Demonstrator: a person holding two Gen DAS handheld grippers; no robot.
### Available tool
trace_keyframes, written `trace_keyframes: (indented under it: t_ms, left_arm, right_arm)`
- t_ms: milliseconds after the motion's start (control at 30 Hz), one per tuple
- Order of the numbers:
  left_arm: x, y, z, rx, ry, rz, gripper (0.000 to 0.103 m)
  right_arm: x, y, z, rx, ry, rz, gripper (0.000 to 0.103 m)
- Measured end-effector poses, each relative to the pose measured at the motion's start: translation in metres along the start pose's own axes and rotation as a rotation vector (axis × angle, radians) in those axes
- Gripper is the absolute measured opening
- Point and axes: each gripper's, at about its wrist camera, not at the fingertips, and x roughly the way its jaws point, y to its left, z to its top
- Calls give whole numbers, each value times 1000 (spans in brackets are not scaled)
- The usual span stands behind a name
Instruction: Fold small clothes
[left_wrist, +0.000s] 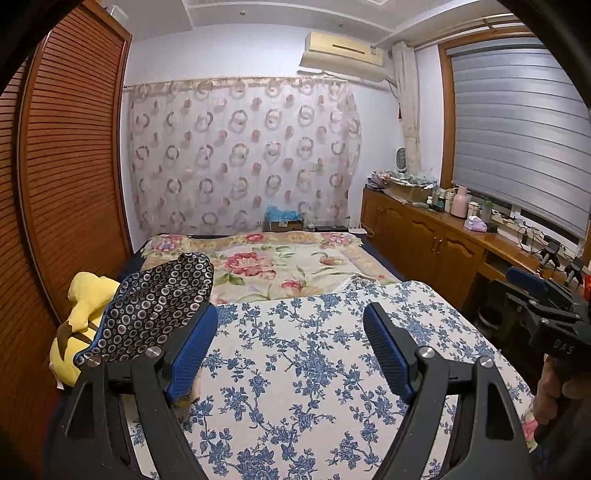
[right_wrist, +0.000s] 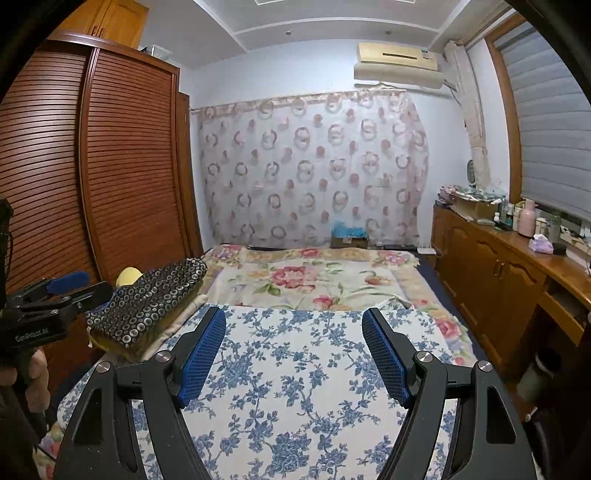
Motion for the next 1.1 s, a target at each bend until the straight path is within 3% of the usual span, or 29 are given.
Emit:
trace_keyframes:
  t_ms: [1100]
  left_arm:
    - [0, 2, -1, -2, 4, 13, 82]
  right_arm:
    - [-1, -10, -2, 0, 0, -6, 78]
